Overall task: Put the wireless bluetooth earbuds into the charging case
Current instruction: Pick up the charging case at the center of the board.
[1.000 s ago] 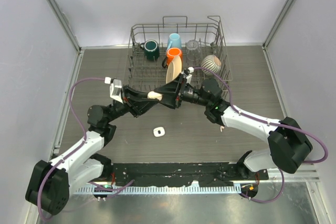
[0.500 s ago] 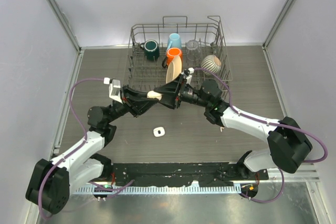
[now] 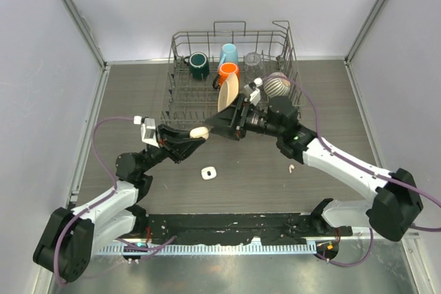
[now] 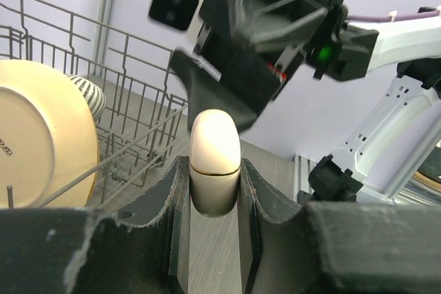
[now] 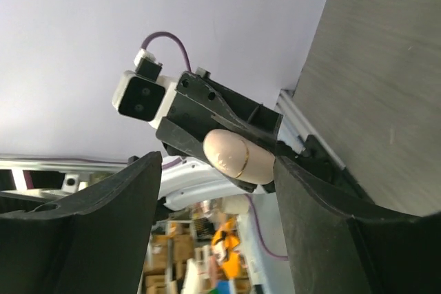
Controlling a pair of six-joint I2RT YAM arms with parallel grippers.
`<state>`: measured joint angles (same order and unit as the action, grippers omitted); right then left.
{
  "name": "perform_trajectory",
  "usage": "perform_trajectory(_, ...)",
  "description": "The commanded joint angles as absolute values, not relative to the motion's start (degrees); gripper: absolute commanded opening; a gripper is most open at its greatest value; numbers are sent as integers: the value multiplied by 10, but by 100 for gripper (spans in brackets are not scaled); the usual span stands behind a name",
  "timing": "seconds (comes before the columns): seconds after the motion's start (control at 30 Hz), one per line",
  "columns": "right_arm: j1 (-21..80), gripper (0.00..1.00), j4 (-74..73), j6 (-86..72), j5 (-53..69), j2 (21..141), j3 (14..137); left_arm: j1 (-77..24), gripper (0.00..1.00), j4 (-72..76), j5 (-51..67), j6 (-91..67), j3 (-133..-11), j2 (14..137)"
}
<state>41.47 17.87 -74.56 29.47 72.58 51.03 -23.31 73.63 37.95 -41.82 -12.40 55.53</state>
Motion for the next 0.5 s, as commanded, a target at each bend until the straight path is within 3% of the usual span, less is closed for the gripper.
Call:
perform_trajectory(0.0, 399, 72, 89, -587, 287, 668, 581, -233, 0, 887, 357, -395, -106, 524)
perform_trajectory(0.2, 406, 72, -116, -425, 288, 671, 658, -234, 0, 885, 388, -383, -100, 503)
perform_trajectory(0.47, 472, 68, -243, -311, 228, 713, 741, -234, 0, 881, 432, -359, -120, 502)
